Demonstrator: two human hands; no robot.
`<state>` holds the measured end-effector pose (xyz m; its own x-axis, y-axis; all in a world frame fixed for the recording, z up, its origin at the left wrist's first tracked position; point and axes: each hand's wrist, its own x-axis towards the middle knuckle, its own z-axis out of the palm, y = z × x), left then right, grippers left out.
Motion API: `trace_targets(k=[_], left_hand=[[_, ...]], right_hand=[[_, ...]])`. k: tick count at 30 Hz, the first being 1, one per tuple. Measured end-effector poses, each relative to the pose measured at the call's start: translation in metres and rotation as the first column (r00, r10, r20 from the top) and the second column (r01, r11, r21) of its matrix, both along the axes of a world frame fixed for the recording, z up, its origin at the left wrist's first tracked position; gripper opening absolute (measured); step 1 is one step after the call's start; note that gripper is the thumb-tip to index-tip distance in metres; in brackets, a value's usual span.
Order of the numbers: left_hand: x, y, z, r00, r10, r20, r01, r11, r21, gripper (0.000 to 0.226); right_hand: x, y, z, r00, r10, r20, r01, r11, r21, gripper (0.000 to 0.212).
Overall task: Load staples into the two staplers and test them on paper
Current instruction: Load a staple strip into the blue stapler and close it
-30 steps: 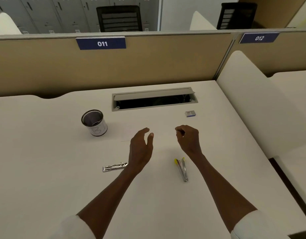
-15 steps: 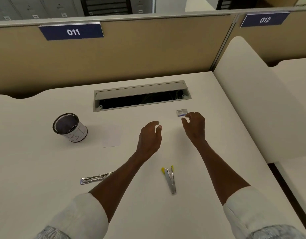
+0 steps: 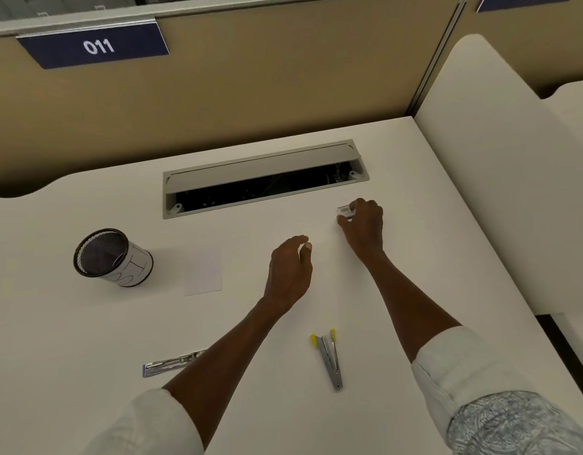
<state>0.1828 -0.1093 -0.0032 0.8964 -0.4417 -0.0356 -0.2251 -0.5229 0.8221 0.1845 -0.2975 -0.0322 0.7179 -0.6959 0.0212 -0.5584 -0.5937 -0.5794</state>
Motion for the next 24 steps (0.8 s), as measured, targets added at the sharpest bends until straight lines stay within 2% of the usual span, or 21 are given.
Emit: trace_targets(k=[4, 8, 10, 11, 13, 15, 17, 19, 24], left_hand=[[-0.001, -0.002, 0.0, 1.0, 0.011, 0.014, -0.01, 1.0, -0.006, 0.031], [-0.002, -0.004, 0.012, 0.997, 0.079, -0.009, -0.079, 0.995, -0.058, 0.029], [-0.001, -0.007, 0.02, 0.979, 0.13, -0.156, -0.146, 0.985, -0.095, 0.03], [-0.001, -0.007, 0.024, 0.935, 0.157, -0.319, -0.211, 0.967, -0.142, 0.029], [0.0, -0.003, 0.034, 0.734, 0.127, -0.667, -0.384, 0.888, -0.253, 0.026], [0.001, 0.005, 0.041, 0.538, 0.003, -0.843, -0.475, 0.827, -0.3, 0.033], [-0.001, 0.017, 0.044, 0.403, -0.133, -0.905, -0.51, 0.789, -0.343, 0.044], [-0.006, 0.026, 0.05, 0.325, -0.226, -0.918, -0.533, 0.758, -0.375, 0.044], [-0.017, 0.039, 0.062, 0.288, -0.281, -0.915, -0.575, 0.714, -0.4, 0.032]], right_hand=[[-0.001, 0.003, 0.003, 0.999, -0.026, 0.038, 0.023, 0.996, 0.083, 0.036], [-0.013, 0.019, 0.016, 0.99, -0.022, 0.139, 0.0, 0.987, 0.161, 0.038], [-0.022, 0.032, 0.027, 0.979, 0.015, 0.205, -0.049, 0.986, 0.161, 0.038], [-0.027, 0.039, 0.033, 0.971, 0.044, 0.235, -0.083, 0.984, 0.16, 0.038], [-0.038, 0.053, 0.045, 0.956, 0.11, 0.272, -0.156, 0.976, 0.153, 0.038], [-0.05, 0.065, 0.056, 0.941, 0.177, 0.289, -0.227, 0.962, 0.149, 0.039], [-0.061, 0.075, 0.067, 0.918, 0.253, 0.306, -0.305, 0.943, 0.134, 0.038], [-0.071, 0.082, 0.076, 0.895, 0.326, 0.306, -0.374, 0.92, 0.114, 0.037], [-0.085, 0.088, 0.098, 0.862, 0.421, 0.283, -0.471, 0.871, 0.139, 0.044]])
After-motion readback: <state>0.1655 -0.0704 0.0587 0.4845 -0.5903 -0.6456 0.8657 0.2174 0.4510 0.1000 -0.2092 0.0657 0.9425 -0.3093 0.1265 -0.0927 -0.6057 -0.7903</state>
